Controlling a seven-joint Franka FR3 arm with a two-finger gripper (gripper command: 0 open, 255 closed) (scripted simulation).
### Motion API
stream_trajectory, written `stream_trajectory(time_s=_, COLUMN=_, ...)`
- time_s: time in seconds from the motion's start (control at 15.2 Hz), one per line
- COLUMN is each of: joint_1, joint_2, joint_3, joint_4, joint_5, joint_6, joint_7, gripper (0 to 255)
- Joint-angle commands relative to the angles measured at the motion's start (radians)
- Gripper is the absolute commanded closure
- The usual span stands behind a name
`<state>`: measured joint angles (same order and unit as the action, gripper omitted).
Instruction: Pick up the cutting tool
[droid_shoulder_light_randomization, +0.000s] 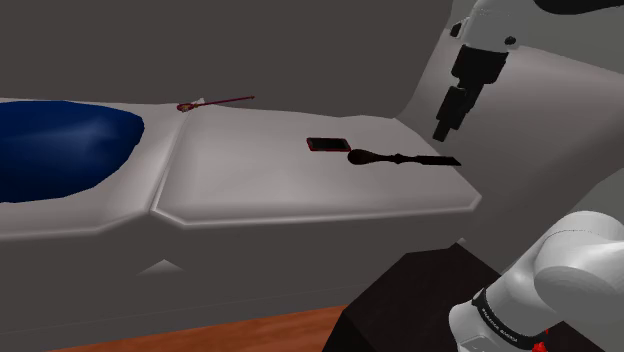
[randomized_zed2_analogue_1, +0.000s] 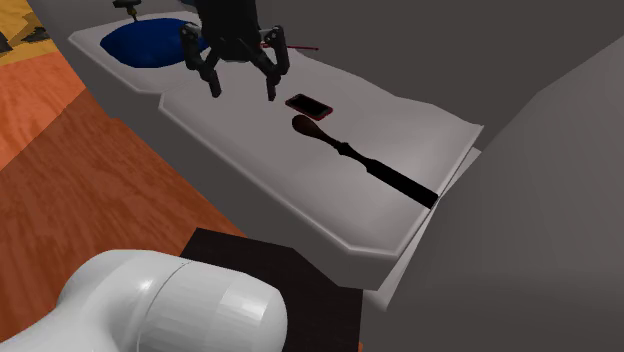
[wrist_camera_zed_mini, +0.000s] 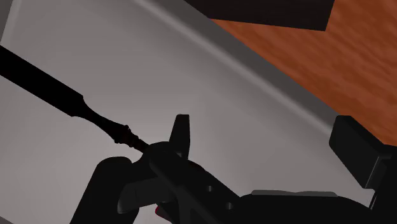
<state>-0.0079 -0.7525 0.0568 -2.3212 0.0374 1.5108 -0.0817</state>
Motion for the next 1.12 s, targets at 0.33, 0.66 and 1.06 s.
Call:
stream_trajectory(time_s=0.33, joint_1=0.004, joint_2=0.045, joint_3=-0.084, joint_4=-0.083, joint_5=-0.087, joint_6=0.139, joint_7=-0.188, gripper=0)
stream_trajectory(time_s=0.66, joint_1=0.005, joint_2=0.135, joint_3=-0.167, joint_4=-0.126, joint_5=-0.165, joint_6=0.292, joint_7=-0.367, gripper=0)
stream_trajectory(time_s=1.06, joint_1=0.012, joint_2=0.299, joint_3=-0.263, joint_4=-0.121, joint_5=-0.231, joint_6=0.485, joint_7=-0.572, gripper=0)
